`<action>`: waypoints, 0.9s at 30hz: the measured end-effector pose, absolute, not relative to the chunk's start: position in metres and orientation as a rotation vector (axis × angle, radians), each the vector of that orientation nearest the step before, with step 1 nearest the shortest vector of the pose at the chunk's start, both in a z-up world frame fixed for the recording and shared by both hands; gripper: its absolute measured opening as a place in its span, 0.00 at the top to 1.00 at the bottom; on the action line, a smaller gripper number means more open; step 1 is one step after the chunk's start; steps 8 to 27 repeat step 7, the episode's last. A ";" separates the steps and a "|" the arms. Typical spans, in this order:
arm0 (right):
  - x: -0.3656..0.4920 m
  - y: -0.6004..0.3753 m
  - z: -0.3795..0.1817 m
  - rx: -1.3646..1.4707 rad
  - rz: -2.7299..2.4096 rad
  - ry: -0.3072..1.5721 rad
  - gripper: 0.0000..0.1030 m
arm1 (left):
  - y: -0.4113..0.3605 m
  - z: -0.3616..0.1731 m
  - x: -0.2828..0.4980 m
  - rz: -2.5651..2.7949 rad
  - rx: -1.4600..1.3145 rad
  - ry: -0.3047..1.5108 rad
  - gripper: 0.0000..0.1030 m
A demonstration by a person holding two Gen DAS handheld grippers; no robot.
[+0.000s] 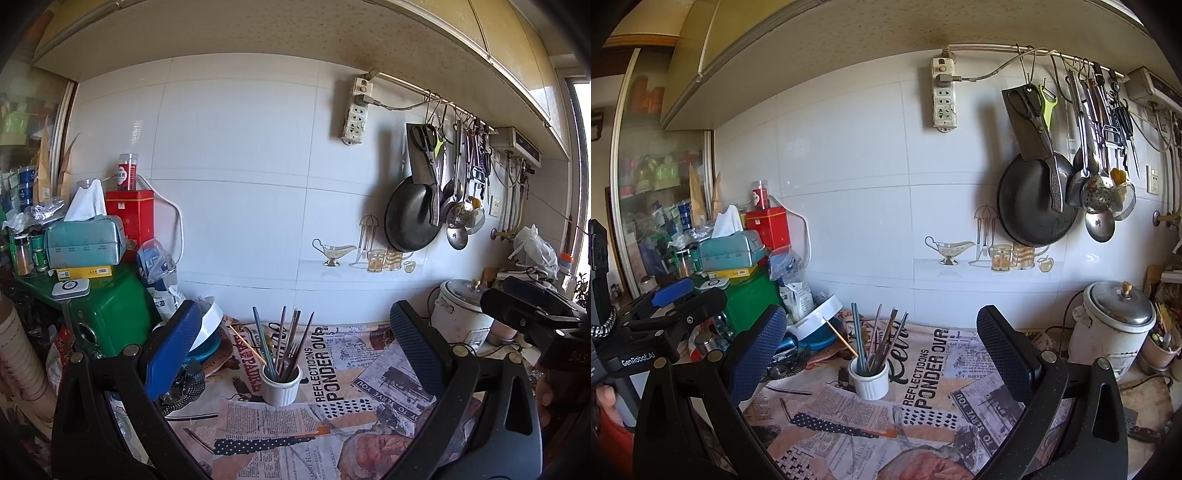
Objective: Organize utensils
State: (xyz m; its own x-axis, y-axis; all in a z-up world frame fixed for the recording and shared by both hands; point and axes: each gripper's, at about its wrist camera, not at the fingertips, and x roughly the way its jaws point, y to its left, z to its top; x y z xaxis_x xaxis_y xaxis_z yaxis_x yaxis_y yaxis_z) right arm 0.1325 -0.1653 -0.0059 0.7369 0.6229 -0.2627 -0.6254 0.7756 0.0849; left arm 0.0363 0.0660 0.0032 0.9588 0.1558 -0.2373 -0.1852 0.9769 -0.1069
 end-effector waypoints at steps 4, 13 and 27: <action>0.135 -0.160 -0.005 -0.013 0.686 0.289 0.01 | 0.066 0.004 0.037 0.172 -0.129 0.230 0.01; 0.135 -0.159 -0.005 -0.012 0.684 0.289 0.01 | 0.068 0.004 0.038 0.175 -0.130 0.230 0.01; 0.135 -0.159 -0.005 -0.012 0.684 0.289 0.01 | 0.068 0.004 0.038 0.175 -0.130 0.230 0.01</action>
